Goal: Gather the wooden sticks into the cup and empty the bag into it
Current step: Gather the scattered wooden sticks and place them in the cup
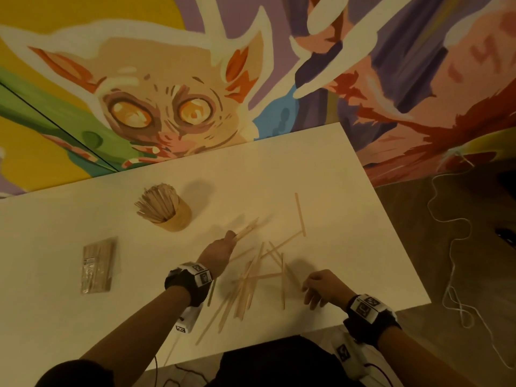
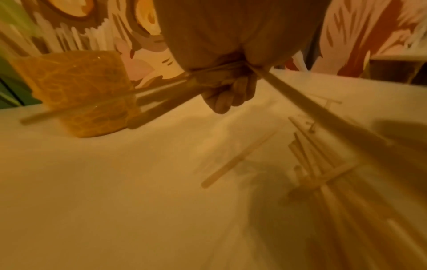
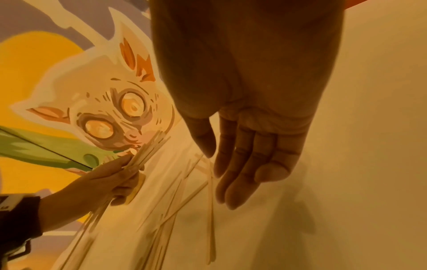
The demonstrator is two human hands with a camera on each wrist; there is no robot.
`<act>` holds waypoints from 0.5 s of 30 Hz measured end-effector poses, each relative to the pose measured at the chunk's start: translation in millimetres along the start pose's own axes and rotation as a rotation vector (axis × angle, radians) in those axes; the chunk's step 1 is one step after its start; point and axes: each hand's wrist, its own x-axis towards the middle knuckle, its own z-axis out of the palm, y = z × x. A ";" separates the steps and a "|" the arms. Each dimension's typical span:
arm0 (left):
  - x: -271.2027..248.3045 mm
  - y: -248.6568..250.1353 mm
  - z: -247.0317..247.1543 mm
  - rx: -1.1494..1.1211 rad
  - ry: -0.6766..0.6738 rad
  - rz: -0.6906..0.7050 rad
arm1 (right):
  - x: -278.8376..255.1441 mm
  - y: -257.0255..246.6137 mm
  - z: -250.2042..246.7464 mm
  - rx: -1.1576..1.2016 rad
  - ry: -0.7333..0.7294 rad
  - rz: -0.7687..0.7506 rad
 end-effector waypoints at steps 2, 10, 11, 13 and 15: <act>-4.9 0.4 -5.1 -0.140 0.041 -0.028 | -1.7 -4.8 3.8 0.019 -0.002 0.004; -24.7 30.6 -25.4 -1.046 0.263 -0.315 | -18.6 -78.5 56.7 0.006 -0.138 -0.244; -26.3 33.2 -26.4 -1.092 0.268 -0.330 | -20.8 -90.3 64.3 -0.012 -0.168 -0.289; -30.2 37.2 -27.0 -1.119 0.283 -0.319 | -24.0 -109.9 78.2 -0.069 -0.212 -0.367; -35.6 40.1 -27.7 -1.151 0.315 -0.310 | -24.7 -122.1 90.0 -0.120 -0.228 -0.418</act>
